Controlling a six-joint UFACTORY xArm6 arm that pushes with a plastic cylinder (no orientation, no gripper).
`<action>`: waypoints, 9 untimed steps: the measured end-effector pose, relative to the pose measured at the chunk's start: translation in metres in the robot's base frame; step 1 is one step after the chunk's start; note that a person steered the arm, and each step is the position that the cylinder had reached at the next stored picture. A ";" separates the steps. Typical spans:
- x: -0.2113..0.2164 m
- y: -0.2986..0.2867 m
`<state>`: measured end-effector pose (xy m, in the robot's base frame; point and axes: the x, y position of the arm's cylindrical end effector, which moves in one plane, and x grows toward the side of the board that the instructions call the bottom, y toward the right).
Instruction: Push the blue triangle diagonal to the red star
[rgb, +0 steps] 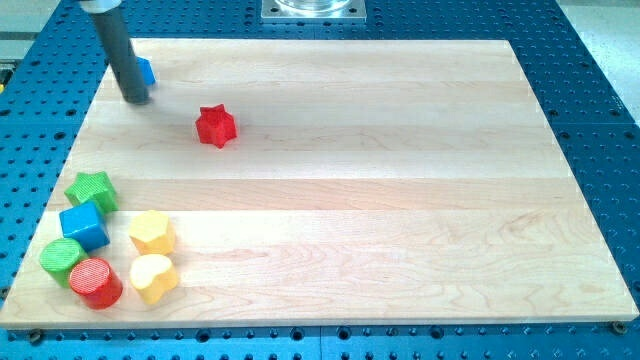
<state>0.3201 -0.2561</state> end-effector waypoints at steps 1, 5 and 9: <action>-0.041 -0.013; -0.027 0.049; 0.073 0.051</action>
